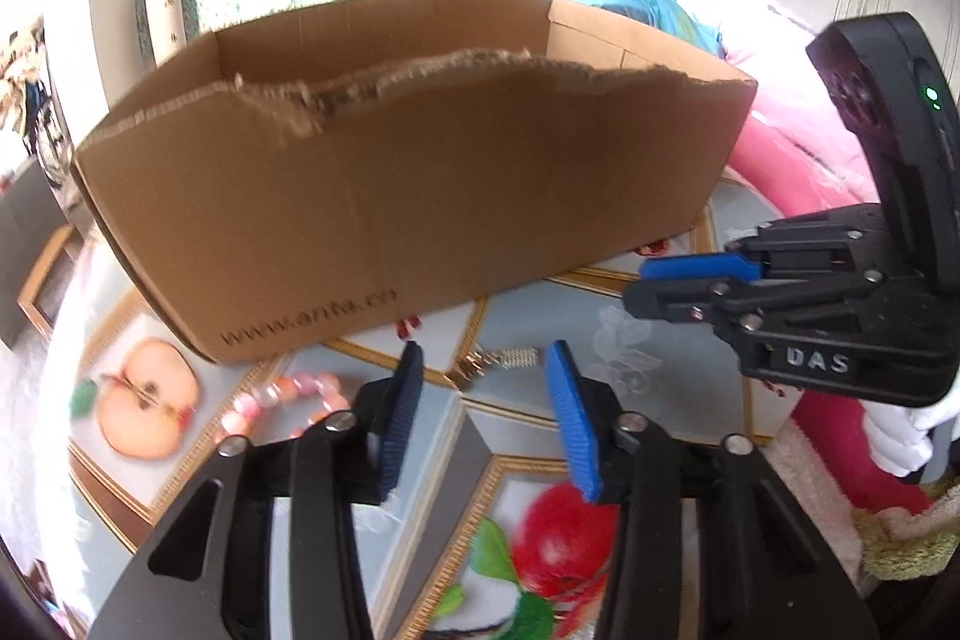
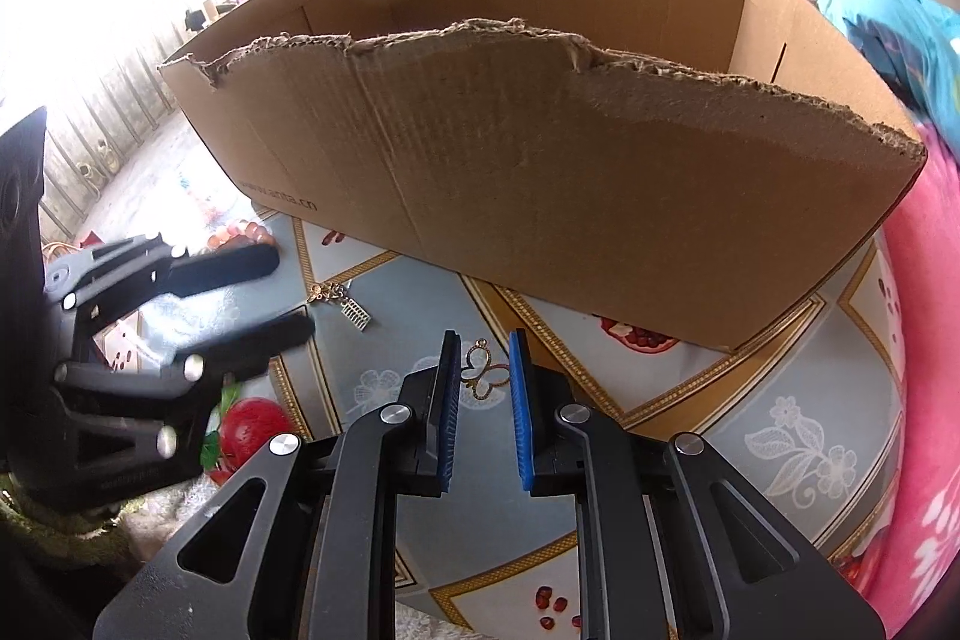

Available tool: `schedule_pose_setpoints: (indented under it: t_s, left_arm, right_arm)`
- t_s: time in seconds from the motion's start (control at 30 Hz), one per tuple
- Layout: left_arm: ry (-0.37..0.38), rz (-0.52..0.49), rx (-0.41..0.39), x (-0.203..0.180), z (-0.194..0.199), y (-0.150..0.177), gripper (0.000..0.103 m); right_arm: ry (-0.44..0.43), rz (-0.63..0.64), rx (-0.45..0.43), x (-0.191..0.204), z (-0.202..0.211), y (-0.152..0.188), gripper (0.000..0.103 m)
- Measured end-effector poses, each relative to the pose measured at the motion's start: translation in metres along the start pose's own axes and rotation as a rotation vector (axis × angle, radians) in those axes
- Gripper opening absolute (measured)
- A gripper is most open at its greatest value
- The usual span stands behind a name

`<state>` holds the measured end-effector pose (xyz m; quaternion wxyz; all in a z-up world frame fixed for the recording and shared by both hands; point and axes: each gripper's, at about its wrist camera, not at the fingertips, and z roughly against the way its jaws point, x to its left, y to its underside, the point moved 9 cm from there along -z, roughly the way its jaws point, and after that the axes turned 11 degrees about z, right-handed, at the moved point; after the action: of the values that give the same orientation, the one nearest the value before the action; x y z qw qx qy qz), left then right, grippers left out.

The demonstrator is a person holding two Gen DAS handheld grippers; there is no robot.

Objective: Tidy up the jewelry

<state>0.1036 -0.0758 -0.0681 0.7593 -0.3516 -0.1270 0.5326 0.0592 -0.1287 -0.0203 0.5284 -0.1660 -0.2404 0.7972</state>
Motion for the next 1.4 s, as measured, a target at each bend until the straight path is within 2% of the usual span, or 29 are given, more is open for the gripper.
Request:
schedule_pose_setpoints:
  t_s: [0.1,0.27,0.53,0.7,0.87,1.2,1.4]
  left_arm:
    - [0.009,-0.033,0.017,-0.005,-0.004,-0.002,0.029]
    - [0.056,-0.065,0.053,-0.024,-0.012,-0.003,0.029]
    - [0.031,-0.098,0.085,-0.027,-0.028,0.000,0.026]
    - [-0.003,-0.113,0.071,-0.021,-0.028,-0.003,0.009]
    - [-0.025,-0.120,0.060,-0.018,-0.025,-0.003,0.000]
    - [0.051,-0.118,0.032,-0.028,-0.008,0.000,0.000]
    - [-0.055,-0.132,0.021,-0.011,-0.012,-0.003,0.000]
  right_arm:
    - [-0.005,-0.009,-0.002,-0.003,0.004,0.002,0.014]
    - [-0.013,-0.020,-0.007,-0.012,0.006,0.002,0.014]
    - [-0.028,-0.040,-0.012,-0.018,0.007,0.008,0.014]
    - [-0.037,-0.055,-0.018,-0.023,0.009,0.010,0.014]
    - [-0.040,-0.063,-0.023,-0.021,0.014,0.008,0.014]
    - [-0.041,-0.087,-0.029,-0.028,0.012,0.013,0.014]
    - [-0.049,-0.099,-0.031,-0.031,0.012,0.014,0.014]
